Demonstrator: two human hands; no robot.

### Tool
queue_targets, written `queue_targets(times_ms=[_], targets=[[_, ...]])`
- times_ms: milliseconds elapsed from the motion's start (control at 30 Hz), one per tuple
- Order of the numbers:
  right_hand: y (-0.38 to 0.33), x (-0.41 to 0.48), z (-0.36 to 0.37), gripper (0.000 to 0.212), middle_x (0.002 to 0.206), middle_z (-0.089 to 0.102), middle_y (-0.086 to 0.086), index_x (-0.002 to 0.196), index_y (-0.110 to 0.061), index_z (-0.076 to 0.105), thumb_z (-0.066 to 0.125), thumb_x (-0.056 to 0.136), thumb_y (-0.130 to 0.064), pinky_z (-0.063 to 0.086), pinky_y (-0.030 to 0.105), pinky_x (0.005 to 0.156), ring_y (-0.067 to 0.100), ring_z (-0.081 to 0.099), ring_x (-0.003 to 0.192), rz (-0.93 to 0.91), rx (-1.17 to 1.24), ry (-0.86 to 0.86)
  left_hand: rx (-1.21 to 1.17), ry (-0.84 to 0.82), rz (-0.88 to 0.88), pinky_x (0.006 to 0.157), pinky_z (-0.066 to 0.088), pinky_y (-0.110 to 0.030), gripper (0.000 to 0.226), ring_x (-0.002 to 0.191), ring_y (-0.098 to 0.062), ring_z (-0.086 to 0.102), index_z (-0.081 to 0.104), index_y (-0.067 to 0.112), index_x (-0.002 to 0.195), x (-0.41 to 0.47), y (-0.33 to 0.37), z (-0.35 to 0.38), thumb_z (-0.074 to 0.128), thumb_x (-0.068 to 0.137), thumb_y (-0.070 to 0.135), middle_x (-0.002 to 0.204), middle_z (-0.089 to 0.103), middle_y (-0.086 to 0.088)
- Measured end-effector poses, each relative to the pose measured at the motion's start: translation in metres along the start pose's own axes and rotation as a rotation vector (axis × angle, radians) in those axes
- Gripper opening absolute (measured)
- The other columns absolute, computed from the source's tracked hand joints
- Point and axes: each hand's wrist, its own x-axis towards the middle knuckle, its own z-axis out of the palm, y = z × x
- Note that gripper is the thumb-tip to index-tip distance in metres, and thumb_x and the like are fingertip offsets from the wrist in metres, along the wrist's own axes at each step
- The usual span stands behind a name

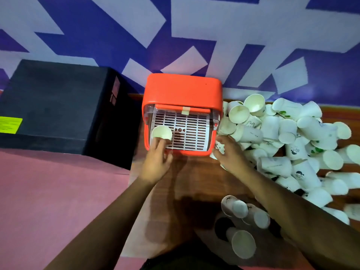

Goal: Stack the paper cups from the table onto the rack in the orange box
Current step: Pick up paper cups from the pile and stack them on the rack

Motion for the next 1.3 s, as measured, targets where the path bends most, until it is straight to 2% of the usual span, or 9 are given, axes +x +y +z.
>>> queue_targets(times_ms=[233, 367, 500, 633, 767, 900, 1067, 1167, 1300], targets=[[0.074, -0.024, -0.036, 0.042, 0.124, 0.054, 0.02, 0.125, 0.0, 0.057, 0.064, 0.086, -0.013, 0.039, 0.038, 0.101, 0.035, 0.049, 0.12, 0.225, -0.13, 0.078, -0.119, -0.327, 0.066, 0.076, 0.042, -0.027, 0.015, 0.086, -0.019, 0.056, 0.062, 0.004, 0.106, 0.021, 0.079, 0.1, 0.059, 0.093, 0.009, 0.098, 0.06, -0.006], [0.08, -0.02, -0.03, 0.052, 0.132, 0.05, 0.02, 0.134, -0.002, 0.051, 0.06, 0.086, -0.017, 0.039, 0.04, 0.104, 0.035, 0.046, 0.125, 0.217, -0.222, 0.021, -0.08, -0.401, -0.012, 0.072, 0.034, -0.022, 0.023, 0.096, -0.029, 0.061, 0.062, 0.001, 0.11, 0.031, 0.106, 0.147, 0.06, 0.095, 0.019, 0.107, 0.066, -0.016], [0.085, -0.015, -0.024, 0.038, 0.124, 0.054, 0.016, 0.12, -0.006, 0.058, 0.055, 0.087, -0.024, 0.04, 0.042, 0.097, 0.035, 0.049, 0.117, 0.148, -0.453, 0.001, -0.019, -0.436, -0.058, 0.064, 0.026, -0.025, 0.015, 0.081, -0.028, 0.054, 0.058, -0.001, 0.092, 0.03, 0.112, 0.173, 0.052, 0.096, 0.012, 0.095, 0.065, -0.018], [0.094, -0.014, -0.018, 0.038, 0.126, 0.054, 0.011, 0.12, -0.011, 0.058, 0.062, 0.087, -0.03, 0.032, 0.044, 0.098, 0.033, 0.043, 0.121, 0.096, -0.619, -0.056, -0.056, -0.437, -0.117, 0.067, 0.034, -0.031, 0.013, 0.076, -0.026, 0.053, 0.054, 0.002, 0.084, 0.025, 0.106, 0.186, 0.057, 0.092, 0.012, 0.082, 0.06, -0.011], [0.107, -0.016, -0.017, 0.024, 0.122, 0.06, 0.003, 0.115, -0.017, 0.065, 0.059, 0.092, -0.023, 0.031, 0.041, 0.095, 0.028, 0.046, 0.117, 0.06, -0.476, -0.006, -0.191, -0.474, -0.23, 0.09, 0.048, -0.033, 0.032, 0.103, -0.019, 0.063, 0.06, 0.009, 0.122, 0.022, 0.098, 0.192, 0.064, 0.093, 0.023, 0.11, 0.068, -0.003], [0.101, -0.021, -0.037, 0.009, 0.091, 0.07, 0.002, 0.091, -0.014, 0.072, 0.064, 0.089, -0.016, 0.048, 0.041, 0.083, 0.021, 0.062, 0.088, 0.022, 0.046, 0.008, -0.535, -0.483, -0.269, 0.099, 0.053, -0.03, 0.054, 0.12, -0.014, 0.063, 0.051, 0.015, 0.138, 0.018, 0.098, 0.177, 0.074, 0.09, 0.017, 0.129, 0.066, -0.002], [0.084, -0.028, -0.064, 0.012, 0.092, 0.07, -0.011, 0.099, -0.016, 0.074, 0.064, 0.093, -0.02, 0.043, 0.01, 0.074, -0.006, 0.06, 0.082, 0.067, 0.345, -0.106, -0.578, -0.463, -0.212, 0.104, 0.05, -0.037, 0.07, 0.125, -0.012, 0.06, 0.048, 0.025, 0.144, 0.009, 0.095, 0.147, 0.081, 0.083, 0.031, 0.135, 0.063, 0.005], [0.087, -0.012, -0.059, 0.017, 0.103, 0.072, -0.001, 0.105, -0.014, 0.071, 0.062, 0.092, -0.019, 0.048, 0.021, 0.084, 0.009, 0.065, 0.098, 0.147, 0.333, 0.028, -0.602, -0.367, -0.264, 0.103, 0.052, -0.045, 0.071, 0.122, -0.015, 0.062, 0.051, 0.027, 0.141, -0.001, 0.088, 0.124, 0.082, 0.078, 0.038, 0.13, 0.065, 0.004], [0.076, 0.012, -0.033, 0.042, 0.127, 0.057, 0.015, 0.13, -0.005, 0.056, 0.062, 0.092, -0.022, 0.044, 0.036, 0.099, 0.028, 0.055, 0.118, 0.146, 0.075, -0.038, -0.695, -0.244, -0.309, 0.101, 0.054, -0.044, 0.067, 0.123, -0.021, 0.061, 0.052, 0.025, 0.137, -0.013, 0.075, 0.098, 0.081, 0.077, 0.033, 0.129, 0.065, -0.001]])
